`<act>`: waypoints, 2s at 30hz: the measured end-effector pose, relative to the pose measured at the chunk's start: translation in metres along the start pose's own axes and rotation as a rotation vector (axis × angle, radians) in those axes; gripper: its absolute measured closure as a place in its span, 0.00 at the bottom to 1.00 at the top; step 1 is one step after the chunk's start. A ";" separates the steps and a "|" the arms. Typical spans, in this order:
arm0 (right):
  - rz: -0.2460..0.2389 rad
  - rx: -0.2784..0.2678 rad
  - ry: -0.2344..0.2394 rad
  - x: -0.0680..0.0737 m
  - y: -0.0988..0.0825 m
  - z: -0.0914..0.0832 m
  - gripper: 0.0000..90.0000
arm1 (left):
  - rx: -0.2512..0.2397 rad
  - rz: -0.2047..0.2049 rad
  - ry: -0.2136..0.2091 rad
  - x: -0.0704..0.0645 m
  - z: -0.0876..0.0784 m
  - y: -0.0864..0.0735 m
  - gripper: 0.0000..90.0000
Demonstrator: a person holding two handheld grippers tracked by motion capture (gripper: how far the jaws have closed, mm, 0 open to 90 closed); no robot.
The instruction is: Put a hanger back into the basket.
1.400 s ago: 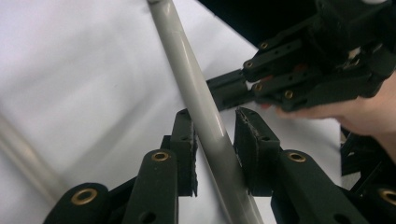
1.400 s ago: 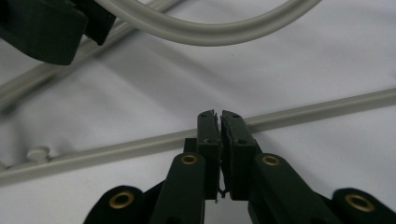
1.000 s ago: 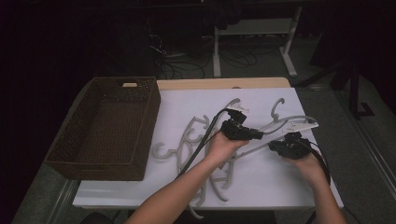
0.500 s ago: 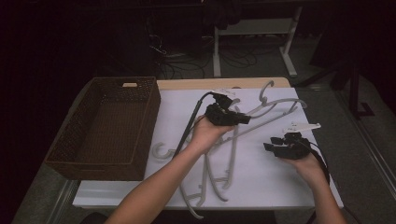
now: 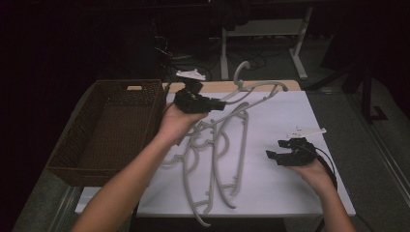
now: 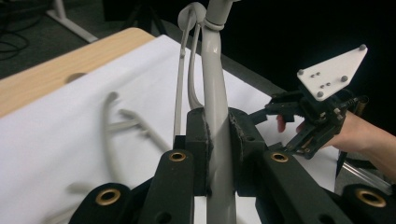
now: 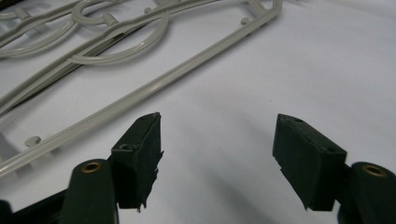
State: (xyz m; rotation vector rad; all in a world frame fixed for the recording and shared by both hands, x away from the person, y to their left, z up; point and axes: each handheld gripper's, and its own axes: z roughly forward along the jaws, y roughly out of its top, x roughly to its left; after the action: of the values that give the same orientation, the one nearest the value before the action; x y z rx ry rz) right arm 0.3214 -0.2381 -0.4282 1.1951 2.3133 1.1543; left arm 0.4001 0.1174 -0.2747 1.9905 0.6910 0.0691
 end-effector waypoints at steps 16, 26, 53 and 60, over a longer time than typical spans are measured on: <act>0.024 0.001 -0.002 -0.001 0.001 0.003 0.24 | -0.085 -0.071 0.148 0.065 -0.138 -0.032 0.89; 0.021 0.013 -0.019 -0.002 0.001 0.006 0.24 | -0.137 -0.145 0.232 0.095 -0.219 -0.072 0.89; 0.019 0.041 -0.037 -0.002 0.001 0.012 0.24 | -0.110 -0.274 0.310 0.146 -0.271 -0.159 0.89; 0.017 0.045 -0.038 -0.001 0.001 0.013 0.24 | -0.071 -0.293 0.297 0.159 -0.258 -0.168 0.89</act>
State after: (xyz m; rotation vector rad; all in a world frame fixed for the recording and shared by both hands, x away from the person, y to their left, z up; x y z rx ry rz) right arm 0.3300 -0.2318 -0.4354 1.2432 2.3169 1.0811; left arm 0.3745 0.4597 -0.3196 1.8089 1.1490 0.2128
